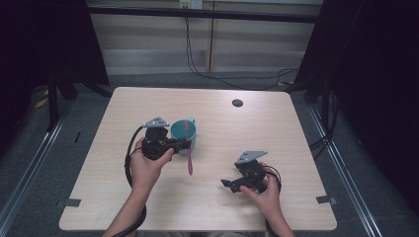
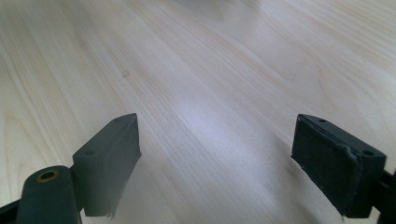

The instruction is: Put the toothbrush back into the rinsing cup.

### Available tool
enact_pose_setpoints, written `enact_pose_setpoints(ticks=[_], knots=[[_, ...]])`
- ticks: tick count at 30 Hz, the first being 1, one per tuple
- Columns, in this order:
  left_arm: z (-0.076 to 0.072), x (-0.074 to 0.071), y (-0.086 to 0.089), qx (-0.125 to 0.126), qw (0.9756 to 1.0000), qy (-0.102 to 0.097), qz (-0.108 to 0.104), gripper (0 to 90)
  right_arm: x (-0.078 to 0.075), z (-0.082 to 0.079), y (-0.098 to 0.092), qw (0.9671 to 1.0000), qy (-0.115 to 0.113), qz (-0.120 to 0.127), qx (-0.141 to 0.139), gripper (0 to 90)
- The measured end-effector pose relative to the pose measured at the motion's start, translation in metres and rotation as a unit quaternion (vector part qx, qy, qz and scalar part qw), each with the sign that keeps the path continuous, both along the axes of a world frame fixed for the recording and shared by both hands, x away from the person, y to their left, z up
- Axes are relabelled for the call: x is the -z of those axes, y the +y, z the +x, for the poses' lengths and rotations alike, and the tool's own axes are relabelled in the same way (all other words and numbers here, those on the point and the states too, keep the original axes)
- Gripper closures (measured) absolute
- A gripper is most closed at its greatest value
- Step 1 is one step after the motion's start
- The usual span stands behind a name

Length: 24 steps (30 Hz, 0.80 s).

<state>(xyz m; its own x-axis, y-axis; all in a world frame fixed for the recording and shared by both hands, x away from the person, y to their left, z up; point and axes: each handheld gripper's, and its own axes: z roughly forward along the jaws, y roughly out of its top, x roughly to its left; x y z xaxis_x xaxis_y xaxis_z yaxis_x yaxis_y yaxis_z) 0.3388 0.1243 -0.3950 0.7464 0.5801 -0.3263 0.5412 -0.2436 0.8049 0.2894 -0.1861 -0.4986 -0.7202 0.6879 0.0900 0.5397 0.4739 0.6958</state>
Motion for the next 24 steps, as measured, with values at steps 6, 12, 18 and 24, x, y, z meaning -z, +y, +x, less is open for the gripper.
enact_pose_setpoints(ticks=[6,12,18,24], knots=[[0.001,-0.006,0.005,-0.003,1.0000,-0.006,0.005,80.4,0.007,-0.002,-0.007,0.9999,0.000,-0.004,0.011,14.3],[0.002,-0.010,0.009,-0.005,0.9999,-0.007,0.007,80.4,0.010,-0.007,-0.009,0.9997,-0.020,-0.013,0.002,13.2],[0.002,-0.014,0.013,-0.006,0.9998,-0.012,0.011,80.3,0.013,-0.010,-0.010,0.9994,-0.034,-0.008,-0.001,12.5],[0.003,-0.019,0.017,-0.010,0.9998,-0.012,0.012,80.4,0.013,-0.010,-0.011,0.9994,-0.035,-0.008,-0.004,12.1]])
